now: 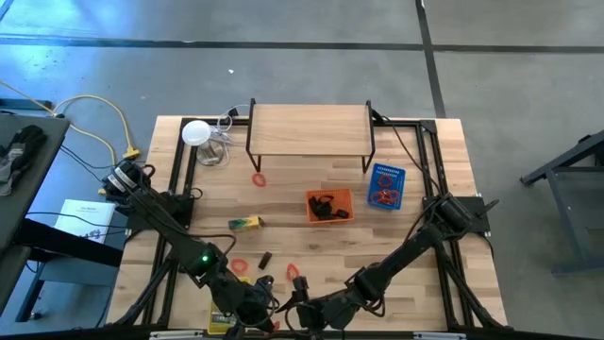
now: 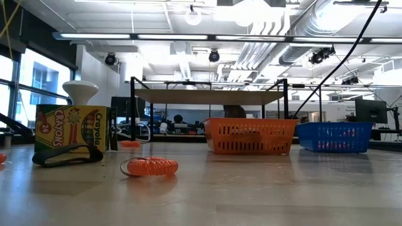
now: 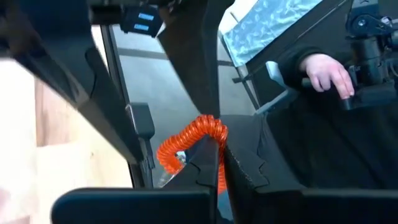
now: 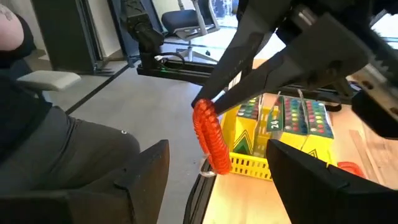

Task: Pick & Place Office Desk Supplies
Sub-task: Put the spring keychain into the blue bin

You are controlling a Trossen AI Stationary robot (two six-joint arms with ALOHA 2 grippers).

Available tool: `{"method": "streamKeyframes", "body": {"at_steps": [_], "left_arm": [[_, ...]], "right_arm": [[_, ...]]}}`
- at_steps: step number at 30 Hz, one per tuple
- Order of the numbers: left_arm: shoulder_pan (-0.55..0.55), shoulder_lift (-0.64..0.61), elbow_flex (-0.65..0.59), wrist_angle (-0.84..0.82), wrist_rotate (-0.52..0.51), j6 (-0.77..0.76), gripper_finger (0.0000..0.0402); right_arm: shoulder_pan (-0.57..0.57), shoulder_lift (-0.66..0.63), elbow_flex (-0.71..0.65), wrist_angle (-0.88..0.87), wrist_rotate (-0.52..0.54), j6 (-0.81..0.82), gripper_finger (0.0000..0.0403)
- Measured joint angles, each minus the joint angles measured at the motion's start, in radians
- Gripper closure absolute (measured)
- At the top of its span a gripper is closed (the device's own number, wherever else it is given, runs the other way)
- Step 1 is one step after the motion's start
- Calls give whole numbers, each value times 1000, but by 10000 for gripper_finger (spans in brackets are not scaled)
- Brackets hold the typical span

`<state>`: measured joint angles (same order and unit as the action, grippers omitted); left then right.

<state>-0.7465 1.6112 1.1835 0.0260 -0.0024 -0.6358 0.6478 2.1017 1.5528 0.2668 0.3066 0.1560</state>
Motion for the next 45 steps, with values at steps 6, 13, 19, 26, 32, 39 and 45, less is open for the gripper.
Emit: {"method": "streamKeyframes", "body": {"at_steps": [6, 13, 19, 26, 32, 39, 45], "left_arm": [[2, 0, 0, 53, -53, 41, 397], [27, 1, 0, 61, -59, 55, 396], [32, 5, 0, 58, -56, 55, 396], [30, 5, 0, 57, -55, 54, 396], [27, 5, 0, 57, -55, 65, 376], [27, 5, 0, 55, -57, 106, 296], [24, 5, 0, 55, -57, 105, 259]], "right_arm": [[-1, 0, 0, 0, -21, -2, 173], [0, 0, 0, 0, -74, -2, 205], [0, 0, 0, -1, -74, -16, 276], [0, 0, 0, 0, -65, -56, 388], [9, 0, 0, -21, -62, -55, 392], [21, 0, 0, -147, -45, -5, 393], [34, -15, 0, -320, 46, 109, 393]]}}
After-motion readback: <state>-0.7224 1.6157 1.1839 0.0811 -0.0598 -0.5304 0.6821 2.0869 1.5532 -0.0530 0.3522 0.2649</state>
